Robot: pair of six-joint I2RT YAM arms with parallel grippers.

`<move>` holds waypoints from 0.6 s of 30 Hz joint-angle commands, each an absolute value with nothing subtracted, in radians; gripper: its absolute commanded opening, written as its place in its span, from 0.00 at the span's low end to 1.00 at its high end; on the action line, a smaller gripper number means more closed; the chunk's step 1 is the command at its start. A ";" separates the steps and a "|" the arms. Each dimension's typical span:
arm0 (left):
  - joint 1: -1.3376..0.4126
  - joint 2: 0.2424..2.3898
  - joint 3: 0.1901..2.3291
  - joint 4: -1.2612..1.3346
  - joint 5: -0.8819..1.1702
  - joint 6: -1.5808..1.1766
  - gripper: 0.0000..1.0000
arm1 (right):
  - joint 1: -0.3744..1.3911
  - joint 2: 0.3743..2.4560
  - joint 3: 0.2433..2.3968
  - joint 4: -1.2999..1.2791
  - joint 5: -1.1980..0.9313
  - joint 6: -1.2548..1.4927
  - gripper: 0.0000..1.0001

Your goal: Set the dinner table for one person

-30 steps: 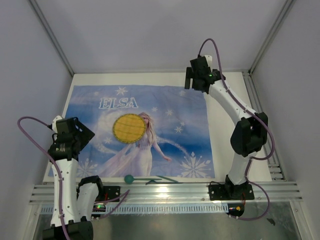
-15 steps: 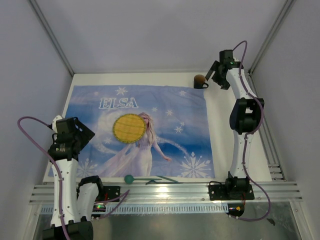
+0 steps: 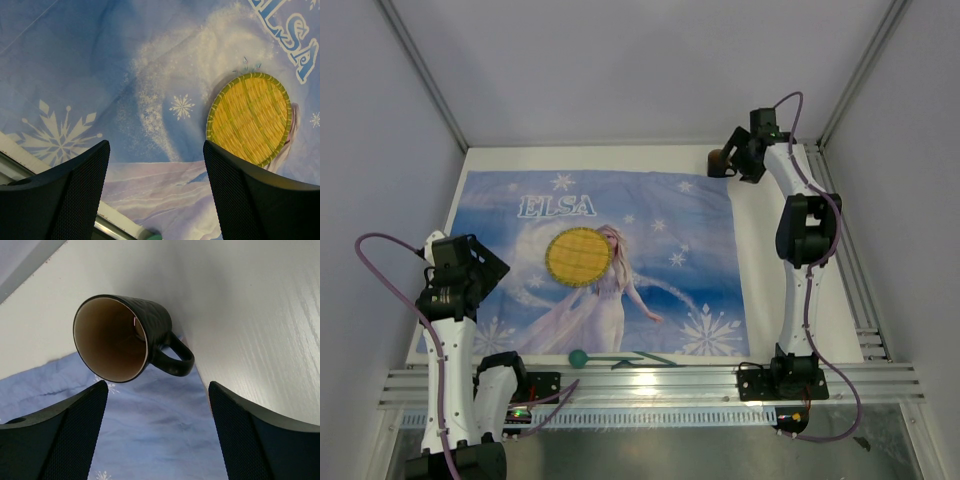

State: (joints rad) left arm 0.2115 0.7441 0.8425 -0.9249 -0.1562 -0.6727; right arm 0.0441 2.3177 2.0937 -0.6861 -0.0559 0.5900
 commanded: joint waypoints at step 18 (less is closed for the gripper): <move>0.213 0.747 0.844 -0.905 -0.164 -0.675 0.78 | 0.043 2.276 2.008 -0.434 -0.152 0.630 0.77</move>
State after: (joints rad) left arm 0.2115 0.7441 0.8425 -0.9249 -0.1566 -0.6731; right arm 0.0422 2.3173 2.0224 -0.4915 -0.1291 0.6090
